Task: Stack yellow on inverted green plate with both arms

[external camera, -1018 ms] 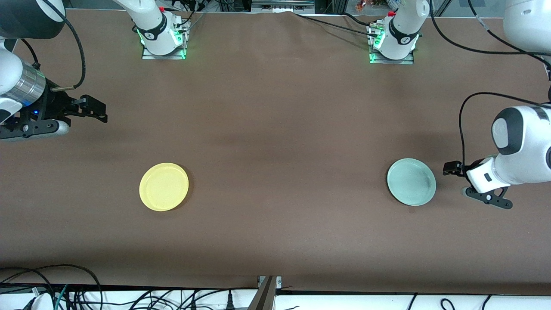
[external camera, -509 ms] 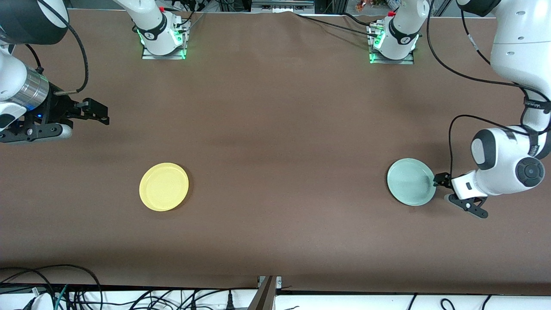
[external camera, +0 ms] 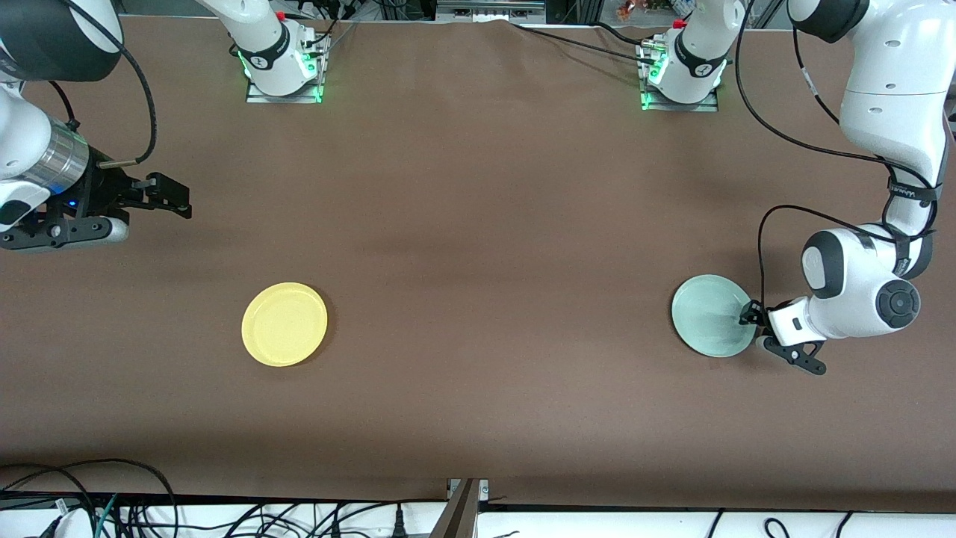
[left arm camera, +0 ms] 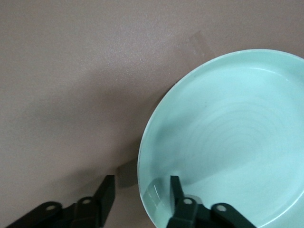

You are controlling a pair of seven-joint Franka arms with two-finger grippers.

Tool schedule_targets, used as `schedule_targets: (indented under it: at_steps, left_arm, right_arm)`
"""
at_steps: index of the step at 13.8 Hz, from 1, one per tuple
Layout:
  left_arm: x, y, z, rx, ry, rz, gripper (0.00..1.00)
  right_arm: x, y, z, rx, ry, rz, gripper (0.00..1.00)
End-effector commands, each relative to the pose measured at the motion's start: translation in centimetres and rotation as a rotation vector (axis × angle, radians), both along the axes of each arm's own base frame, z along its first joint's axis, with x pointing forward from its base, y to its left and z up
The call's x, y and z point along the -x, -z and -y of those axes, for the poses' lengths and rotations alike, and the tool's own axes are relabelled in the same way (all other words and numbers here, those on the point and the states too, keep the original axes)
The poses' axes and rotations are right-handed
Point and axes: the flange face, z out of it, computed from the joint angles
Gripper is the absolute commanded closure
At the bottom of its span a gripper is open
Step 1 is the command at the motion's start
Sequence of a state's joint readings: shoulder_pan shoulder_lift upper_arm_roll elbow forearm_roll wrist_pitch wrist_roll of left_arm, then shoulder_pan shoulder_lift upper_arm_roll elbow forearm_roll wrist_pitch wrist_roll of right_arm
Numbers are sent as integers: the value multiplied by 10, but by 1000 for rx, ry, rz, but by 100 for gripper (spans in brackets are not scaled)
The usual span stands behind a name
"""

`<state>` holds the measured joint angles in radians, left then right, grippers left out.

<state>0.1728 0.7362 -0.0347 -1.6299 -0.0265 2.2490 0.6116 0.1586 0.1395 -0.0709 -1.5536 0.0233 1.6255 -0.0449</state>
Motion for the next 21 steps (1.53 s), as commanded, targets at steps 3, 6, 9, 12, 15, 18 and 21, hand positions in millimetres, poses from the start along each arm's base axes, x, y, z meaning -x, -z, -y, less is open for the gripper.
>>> schedule_targets:
  at_steps: [3,6,9,12,15,18,21]
  left_arm:
    - [0,-4,5,24,17,10,100]
    - [-8,-25,16,12,37,35,100]
    - [-22,-67,57,-46,148,36,100]
    - [-44,-124,111,-187,276,104,100]
    - [-46,-143,156,-220,241,94,100]
    - [-38,-152,216,-388,272,130,100]
    - [-15,-153,292,-575,286,161,100]
  right_arm:
    - [-11,18,7,2,-2,-4,0]
    - [-30,53,8,-2,-4,4,0]
    - [-53,107,7,-3,-25,1,0]
    - [-75,182,24,-6,-67,14,0]
    - [-90,252,34,-43,-22,34,0]
    - [-98,300,35,-35,-18,66,3]
    - [-97,329,43,-30,-31,69,18]
